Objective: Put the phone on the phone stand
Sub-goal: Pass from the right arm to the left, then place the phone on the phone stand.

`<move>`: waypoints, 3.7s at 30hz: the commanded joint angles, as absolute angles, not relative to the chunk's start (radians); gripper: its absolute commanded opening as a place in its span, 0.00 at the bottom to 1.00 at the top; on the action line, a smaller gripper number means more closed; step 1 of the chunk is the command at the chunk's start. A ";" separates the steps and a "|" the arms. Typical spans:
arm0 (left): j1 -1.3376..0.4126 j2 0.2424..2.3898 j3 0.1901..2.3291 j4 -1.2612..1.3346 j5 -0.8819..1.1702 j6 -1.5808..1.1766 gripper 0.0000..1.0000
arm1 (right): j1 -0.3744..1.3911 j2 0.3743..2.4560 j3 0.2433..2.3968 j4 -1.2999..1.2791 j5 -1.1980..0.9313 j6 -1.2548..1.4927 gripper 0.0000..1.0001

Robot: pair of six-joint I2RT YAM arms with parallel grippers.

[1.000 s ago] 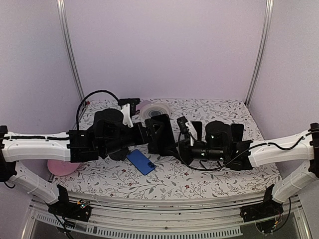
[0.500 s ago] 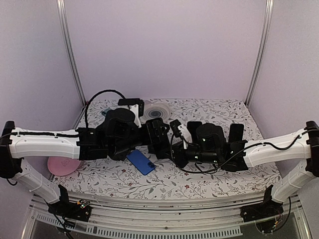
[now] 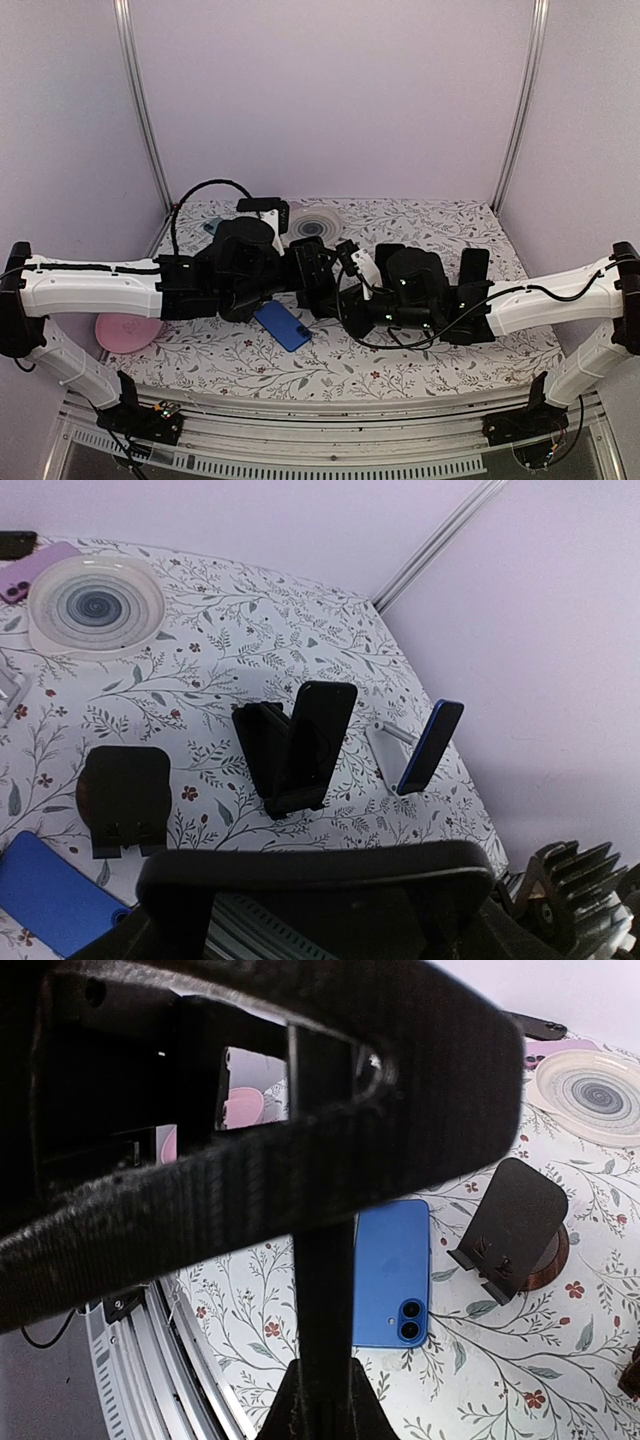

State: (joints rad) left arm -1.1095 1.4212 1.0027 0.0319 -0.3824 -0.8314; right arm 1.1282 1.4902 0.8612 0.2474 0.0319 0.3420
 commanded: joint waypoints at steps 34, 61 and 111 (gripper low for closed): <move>-1.108 1.389 0.991 0.052 -0.380 -0.796 0.02 | 1.138 1.507 0.906 0.233 0.077 0.342 0.66; -0.977 1.554 1.063 0.059 -0.430 -0.575 0.03 | 1.089 1.150 0.722 0.191 0.178 0.411 0.99; -0.889 1.865 1.105 0.273 -0.437 -0.439 0.07 | 1.078 0.991 0.710 0.129 0.261 0.398 0.99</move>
